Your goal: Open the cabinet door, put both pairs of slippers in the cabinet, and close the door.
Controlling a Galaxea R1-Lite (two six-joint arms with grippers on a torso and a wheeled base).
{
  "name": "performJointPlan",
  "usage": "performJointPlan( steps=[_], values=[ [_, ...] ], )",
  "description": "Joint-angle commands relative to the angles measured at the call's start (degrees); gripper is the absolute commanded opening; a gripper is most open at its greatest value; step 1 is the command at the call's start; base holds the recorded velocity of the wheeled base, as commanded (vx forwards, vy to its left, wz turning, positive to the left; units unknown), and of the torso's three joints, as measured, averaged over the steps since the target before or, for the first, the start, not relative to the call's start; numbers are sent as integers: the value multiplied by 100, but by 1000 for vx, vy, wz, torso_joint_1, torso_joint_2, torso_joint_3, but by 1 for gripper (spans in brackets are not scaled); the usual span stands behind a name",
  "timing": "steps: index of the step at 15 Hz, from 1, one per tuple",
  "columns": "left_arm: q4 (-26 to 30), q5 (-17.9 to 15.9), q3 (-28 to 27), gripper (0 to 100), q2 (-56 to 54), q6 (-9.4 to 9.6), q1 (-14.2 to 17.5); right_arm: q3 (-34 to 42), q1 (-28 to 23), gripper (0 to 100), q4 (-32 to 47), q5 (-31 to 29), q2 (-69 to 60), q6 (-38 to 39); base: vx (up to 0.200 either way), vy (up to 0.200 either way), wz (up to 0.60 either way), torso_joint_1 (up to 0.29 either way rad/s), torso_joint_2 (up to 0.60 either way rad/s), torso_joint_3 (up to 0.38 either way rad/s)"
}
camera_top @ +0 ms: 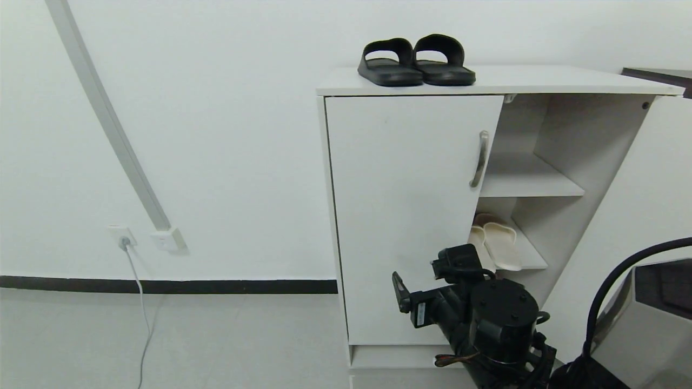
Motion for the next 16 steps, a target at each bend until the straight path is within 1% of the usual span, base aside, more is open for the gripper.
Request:
performJointPlan(
  steps=[1,4,16],
  values=[
    [-3,-1,0,0,5,-1,2,9,-11,100,-32,-1,12,-1,0,0,0,0,0,0],
    [-3,8,0,0,5,-1,2,106,-37,100,-191,-9,30,-53,0,0,0,0,0,0],
    [-3,8,0,0,5,8,2,106,-99,100,-191,-27,91,-150,0,0,0,0,0,0]
  ],
)
